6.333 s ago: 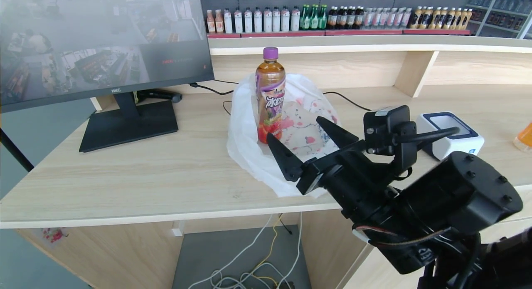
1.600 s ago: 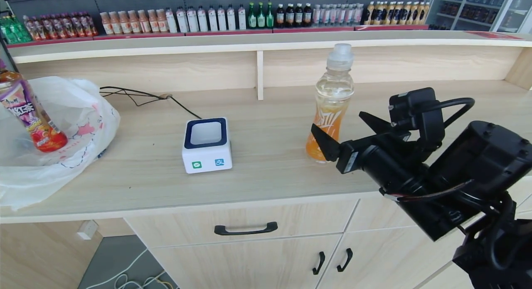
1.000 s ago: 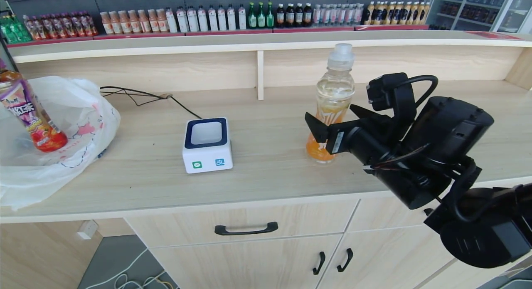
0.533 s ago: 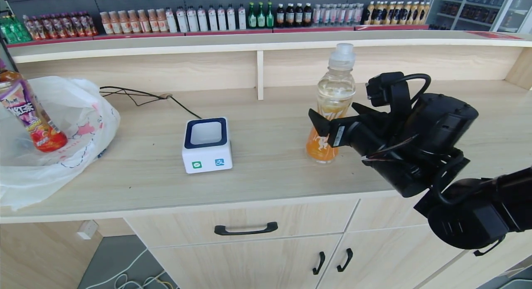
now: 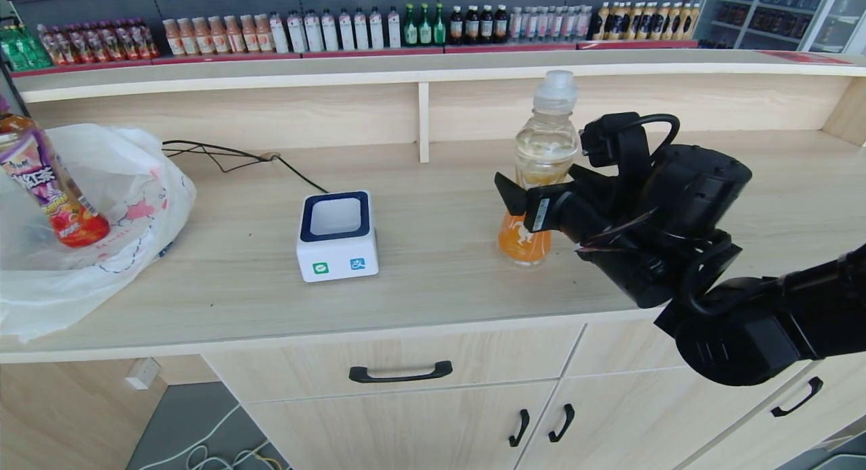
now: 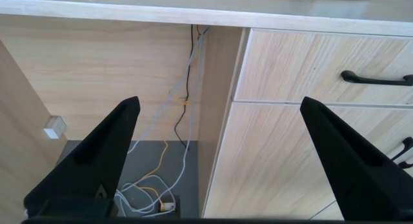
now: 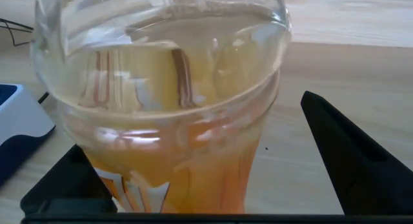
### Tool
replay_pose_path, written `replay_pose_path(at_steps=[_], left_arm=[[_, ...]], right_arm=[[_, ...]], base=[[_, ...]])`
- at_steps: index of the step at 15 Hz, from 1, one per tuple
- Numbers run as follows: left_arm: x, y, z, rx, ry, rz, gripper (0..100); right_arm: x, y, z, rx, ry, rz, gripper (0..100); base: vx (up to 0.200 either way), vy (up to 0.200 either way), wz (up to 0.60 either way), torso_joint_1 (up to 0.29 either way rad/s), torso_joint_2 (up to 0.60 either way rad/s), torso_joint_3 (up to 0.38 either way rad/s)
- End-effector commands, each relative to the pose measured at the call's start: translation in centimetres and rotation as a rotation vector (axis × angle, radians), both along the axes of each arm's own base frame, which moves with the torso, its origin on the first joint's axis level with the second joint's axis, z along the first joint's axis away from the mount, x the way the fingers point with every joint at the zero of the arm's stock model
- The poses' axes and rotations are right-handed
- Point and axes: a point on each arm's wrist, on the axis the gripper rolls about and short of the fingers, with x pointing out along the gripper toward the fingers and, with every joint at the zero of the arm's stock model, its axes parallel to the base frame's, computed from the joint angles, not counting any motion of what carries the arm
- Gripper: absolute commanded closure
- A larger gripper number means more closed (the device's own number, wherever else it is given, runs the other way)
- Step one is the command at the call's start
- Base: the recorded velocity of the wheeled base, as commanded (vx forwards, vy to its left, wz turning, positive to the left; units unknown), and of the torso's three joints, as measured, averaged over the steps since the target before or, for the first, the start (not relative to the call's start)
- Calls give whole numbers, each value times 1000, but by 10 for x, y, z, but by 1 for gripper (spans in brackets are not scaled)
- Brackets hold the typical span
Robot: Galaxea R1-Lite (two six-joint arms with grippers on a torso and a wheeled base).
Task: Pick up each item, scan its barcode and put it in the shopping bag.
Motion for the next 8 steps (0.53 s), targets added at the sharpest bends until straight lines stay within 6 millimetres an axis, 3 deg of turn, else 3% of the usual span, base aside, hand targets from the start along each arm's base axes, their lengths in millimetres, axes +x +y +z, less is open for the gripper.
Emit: replay_pose_path(at_steps=[1,8], left_arm=[[0,0,0,-1,0,1,0],[0,0,0,-1,0,-2,0]], right_arm=[[2,1,-3,-9,6,0,0],[2,2,-4,-13,7,-6,0]], base=[[0,0,0,0,0,0],[0,0,0,0,0,0]])
